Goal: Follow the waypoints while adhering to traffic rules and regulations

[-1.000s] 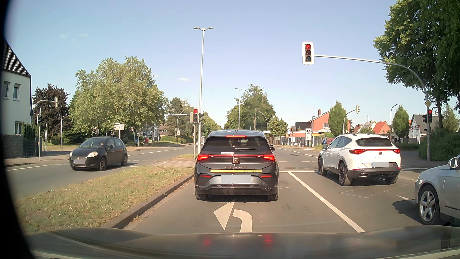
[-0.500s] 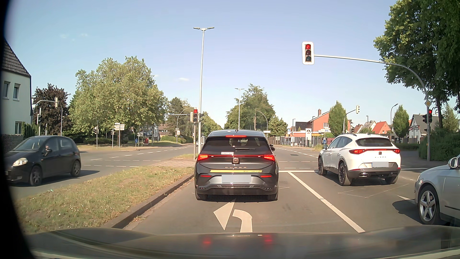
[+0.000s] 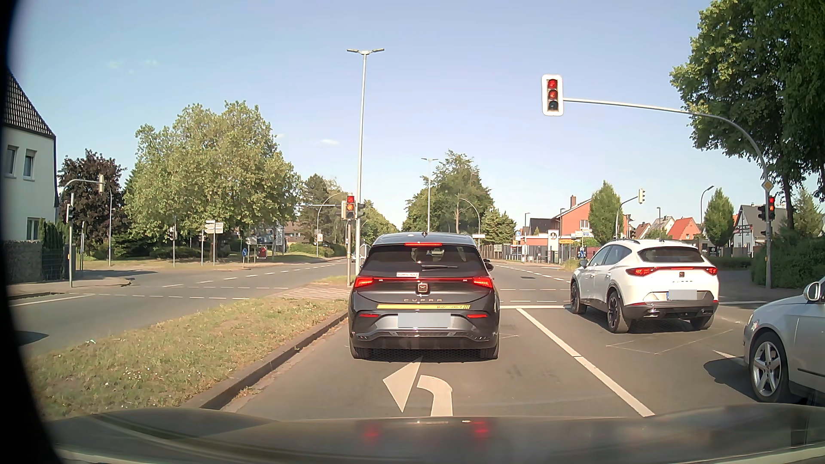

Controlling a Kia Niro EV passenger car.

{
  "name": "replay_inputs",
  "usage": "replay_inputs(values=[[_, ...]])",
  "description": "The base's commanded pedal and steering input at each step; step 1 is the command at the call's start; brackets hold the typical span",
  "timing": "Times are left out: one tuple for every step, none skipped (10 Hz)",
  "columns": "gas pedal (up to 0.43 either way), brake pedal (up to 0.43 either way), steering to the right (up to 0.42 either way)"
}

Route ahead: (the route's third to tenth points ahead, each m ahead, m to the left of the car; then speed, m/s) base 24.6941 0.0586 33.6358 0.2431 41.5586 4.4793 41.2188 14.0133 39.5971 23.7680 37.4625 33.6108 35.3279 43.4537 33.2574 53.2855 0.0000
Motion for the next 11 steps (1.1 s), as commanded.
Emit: replay_inputs(values=[[0.000,0.195,-0.009],[0.000,0.195,-0.009],[0.000,0.201,-0.008],[0.000,0.195,-0.009],[0.000,0.201,-0.009],[0.000,0.195,-0.009],[0.000,0.195,-0.009],[0.000,0.195,-0.009],[0.000,0.195,-0.009],[0.000,0.183,-0.009],[0.000,0.183,-0.009]])
